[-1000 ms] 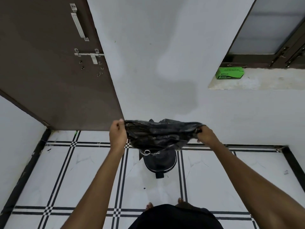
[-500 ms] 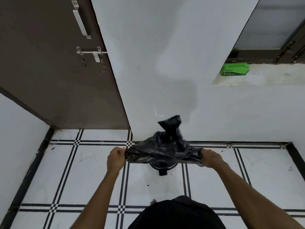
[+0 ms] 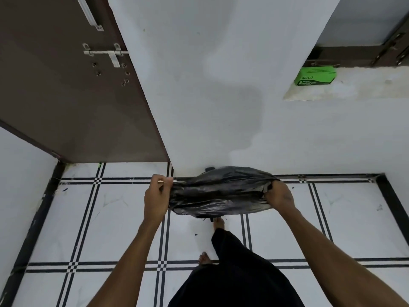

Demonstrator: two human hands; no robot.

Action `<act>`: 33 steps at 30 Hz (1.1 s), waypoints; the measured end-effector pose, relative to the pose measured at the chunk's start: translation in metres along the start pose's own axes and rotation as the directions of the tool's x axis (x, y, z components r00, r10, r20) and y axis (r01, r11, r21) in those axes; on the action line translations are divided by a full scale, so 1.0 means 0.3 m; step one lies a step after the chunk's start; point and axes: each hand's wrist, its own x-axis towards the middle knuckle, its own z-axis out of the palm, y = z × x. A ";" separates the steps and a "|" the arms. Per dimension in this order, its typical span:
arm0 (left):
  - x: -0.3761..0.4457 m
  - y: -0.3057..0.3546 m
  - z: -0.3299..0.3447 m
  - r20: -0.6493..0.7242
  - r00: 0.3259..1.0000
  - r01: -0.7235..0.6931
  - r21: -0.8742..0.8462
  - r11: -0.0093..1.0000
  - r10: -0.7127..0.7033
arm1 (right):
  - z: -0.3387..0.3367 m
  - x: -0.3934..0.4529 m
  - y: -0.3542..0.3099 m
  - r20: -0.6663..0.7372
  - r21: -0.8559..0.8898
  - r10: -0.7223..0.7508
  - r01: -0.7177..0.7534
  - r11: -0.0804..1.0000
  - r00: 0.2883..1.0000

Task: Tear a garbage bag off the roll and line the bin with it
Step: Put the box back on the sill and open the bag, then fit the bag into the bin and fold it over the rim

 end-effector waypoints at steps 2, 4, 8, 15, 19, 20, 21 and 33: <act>-0.008 0.000 -0.015 0.148 0.985 -0.118 0.208 0.971 0.088 | -0.004 0.011 -0.005 0.032 -0.019 -0.016 0.017 1.000 0.999; -0.001 -0.013 -0.024 0.213 0.970 -0.199 0.419 0.886 0.117 | 0.002 0.029 -0.007 0.089 -0.054 -0.043 0.048 0.997 0.995; 0.025 -0.045 -0.021 0.167 0.958 -0.285 0.512 0.810 0.232 | 0.022 0.068 -0.011 0.193 -0.093 -0.082 0.101 0.991 0.978; 0.061 -0.046 0.010 0.146 0.985 -0.162 0.557 0.815 0.096 | 0.033 0.042 -0.047 0.431 -0.060 -0.166 0.212 0.975 0.887; 0.038 -0.045 0.023 0.134 0.989 -0.134 0.569 0.811 0.069 | 0.069 0.017 -0.041 0.465 -0.020 -0.174 0.207 0.978 0.868; 0.032 -0.046 0.024 0.135 0.989 -0.129 0.582 0.803 0.062 | 0.080 0.008 -0.042 0.455 0.003 -0.199 0.222 0.975 0.868; 0.026 -0.049 0.027 0.133 0.990 -0.123 0.597 0.793 0.053 | 0.090 -0.004 -0.043 0.448 0.020 -0.212 0.228 0.974 0.868; 0.060 -0.036 0.146 0.108 0.985 0.089 0.349 0.933 -0.134 | 0.158 -0.041 -0.054 0.303 0.340 -0.280 0.171 0.925 0.911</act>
